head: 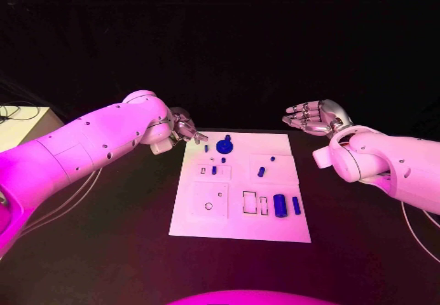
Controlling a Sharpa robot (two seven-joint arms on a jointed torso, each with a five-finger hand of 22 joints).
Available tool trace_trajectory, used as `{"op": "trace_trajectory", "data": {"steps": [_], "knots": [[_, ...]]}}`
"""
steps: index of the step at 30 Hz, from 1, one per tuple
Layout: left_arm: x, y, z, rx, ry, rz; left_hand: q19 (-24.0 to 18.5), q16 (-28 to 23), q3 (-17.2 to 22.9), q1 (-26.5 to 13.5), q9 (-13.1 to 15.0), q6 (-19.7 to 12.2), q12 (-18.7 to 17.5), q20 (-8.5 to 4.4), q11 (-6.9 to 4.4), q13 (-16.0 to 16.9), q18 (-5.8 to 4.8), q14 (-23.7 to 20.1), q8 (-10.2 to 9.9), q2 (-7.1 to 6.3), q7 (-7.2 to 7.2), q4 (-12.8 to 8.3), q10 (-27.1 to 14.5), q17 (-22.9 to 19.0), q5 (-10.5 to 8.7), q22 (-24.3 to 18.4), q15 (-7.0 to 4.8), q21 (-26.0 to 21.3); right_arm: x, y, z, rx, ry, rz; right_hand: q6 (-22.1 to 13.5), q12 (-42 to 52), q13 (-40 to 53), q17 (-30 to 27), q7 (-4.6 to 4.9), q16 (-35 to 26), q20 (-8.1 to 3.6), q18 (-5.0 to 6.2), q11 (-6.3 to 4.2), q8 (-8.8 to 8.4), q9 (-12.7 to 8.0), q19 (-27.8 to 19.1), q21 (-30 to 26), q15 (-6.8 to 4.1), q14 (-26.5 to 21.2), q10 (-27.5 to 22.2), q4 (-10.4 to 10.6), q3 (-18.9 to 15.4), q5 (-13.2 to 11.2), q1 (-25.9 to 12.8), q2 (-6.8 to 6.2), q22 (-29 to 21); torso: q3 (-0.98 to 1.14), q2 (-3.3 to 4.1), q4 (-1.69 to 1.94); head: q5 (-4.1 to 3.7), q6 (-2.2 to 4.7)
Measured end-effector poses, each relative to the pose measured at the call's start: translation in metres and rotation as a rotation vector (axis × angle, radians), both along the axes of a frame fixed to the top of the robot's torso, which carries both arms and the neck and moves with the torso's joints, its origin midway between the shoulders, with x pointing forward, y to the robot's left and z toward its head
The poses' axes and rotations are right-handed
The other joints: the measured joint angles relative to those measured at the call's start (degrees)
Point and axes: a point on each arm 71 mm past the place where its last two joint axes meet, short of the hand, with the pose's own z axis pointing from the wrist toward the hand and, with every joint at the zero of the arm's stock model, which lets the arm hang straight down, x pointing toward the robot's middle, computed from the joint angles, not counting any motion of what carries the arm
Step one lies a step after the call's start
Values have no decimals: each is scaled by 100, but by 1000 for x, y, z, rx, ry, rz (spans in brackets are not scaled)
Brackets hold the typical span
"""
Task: Assemble the parts on the task board
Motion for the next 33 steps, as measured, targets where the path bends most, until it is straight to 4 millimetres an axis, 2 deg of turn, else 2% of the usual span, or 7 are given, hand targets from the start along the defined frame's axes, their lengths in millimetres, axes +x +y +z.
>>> {"op": "trace_trajectory", "data": {"steps": [4, 15, 33], "knots": [[7, 2, 0, -1, -4, 26, 0, 0, 5, -1, -57, -14, 0, 0, 20, -38, 0, -9, -86, 1, 14, 6, -19, 0, 0, 0, 9, 0, 0, -1, 0, 0, 0, -1, 0, 0, 0, -3, 0, 0, 0, 0, 0, 0, 0, 0, 0, -20, 20, 0, 0, 0, 0, 0, 0, 0, -5, 10, -4, 14, 29], [21, 1, -8, 26, -4, 72, 0, 0, 21, 21, -75, -35, 0, 0, 39, -69, 0, 11, -108, -21, 35, -10, -39, 0, 0, 11, 29, 0, -1, 0, 0, 2, 1, 5, 0, 0, 0, -10, 0, 0, 0, 0, 0, 0, 0, 0, 0, -20, 20, 0, 0, 0, 33, 23, 23, 0, -12, 75, -32, 51, 105], [27, -4, -20, 64, 23, 77, 1, 0, 37, 21, -102, -35, 0, 44, 71, -104, 0, -9, -140, -21, 35, 6, -70, 0, 0, 15, 49, 0, -1, 3, 1, 5, 7, 17, 0, 0, 0, -22, 0, 0, 3, 0, 0, 1, -4, -52, 0, -20, 20, 0, 16, -16, 55, 23, 23, -11, -15, 149, -69, 40, 113]]}}
